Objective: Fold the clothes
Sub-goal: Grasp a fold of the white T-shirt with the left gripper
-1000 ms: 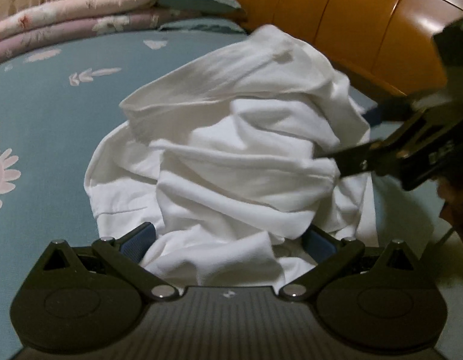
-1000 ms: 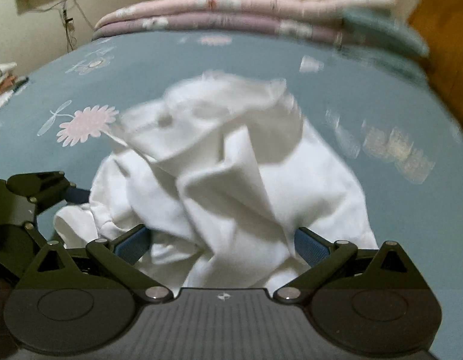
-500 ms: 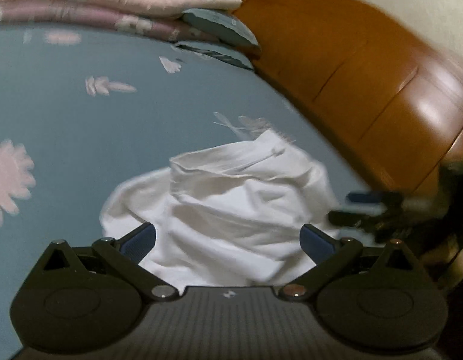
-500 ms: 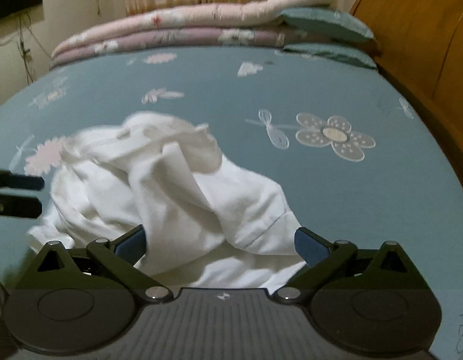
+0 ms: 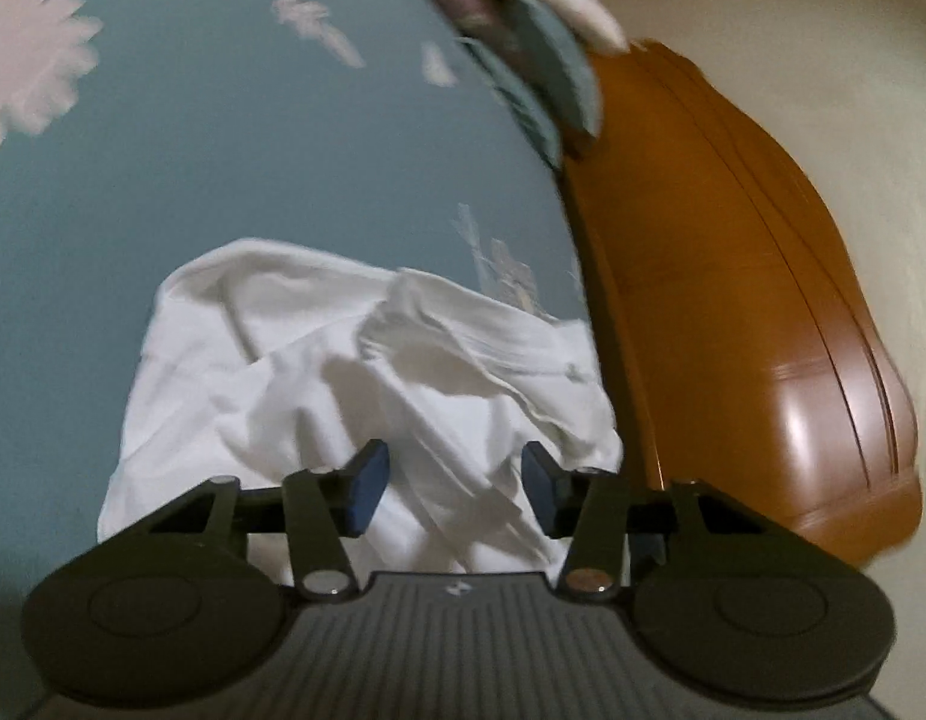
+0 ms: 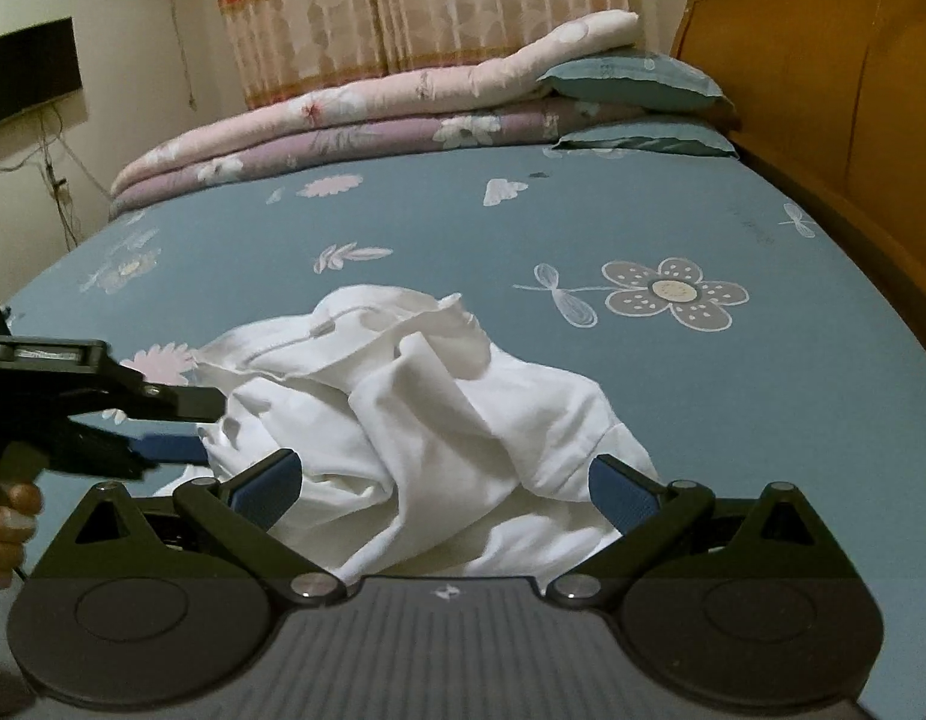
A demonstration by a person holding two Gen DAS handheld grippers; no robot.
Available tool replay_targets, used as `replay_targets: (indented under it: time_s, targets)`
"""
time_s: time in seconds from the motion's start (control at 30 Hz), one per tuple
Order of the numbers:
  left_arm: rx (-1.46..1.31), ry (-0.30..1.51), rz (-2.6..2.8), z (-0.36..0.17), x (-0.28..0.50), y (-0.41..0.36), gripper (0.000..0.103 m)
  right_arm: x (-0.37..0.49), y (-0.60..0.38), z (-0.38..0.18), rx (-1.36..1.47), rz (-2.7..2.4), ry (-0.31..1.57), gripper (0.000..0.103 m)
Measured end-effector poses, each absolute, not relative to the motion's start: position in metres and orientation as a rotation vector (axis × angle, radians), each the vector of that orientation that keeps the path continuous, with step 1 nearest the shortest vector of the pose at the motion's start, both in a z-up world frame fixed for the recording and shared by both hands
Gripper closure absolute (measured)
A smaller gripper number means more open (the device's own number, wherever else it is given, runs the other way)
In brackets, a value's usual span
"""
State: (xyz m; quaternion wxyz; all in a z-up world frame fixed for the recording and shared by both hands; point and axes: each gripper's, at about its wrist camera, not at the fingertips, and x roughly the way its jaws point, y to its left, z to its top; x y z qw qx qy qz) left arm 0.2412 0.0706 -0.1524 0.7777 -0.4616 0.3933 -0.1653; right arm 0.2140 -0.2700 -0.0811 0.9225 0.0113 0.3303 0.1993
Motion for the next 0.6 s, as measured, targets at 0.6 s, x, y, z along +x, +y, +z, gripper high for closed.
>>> replay_targets:
  time_s: [0.6]
  targets:
    - [-0.843, 0.685, -0.244, -0.114, 0.245, 0.084, 0.099, 0.213, -0.284, -0.087, 0.057, 0.425, 0.676, 0.001]
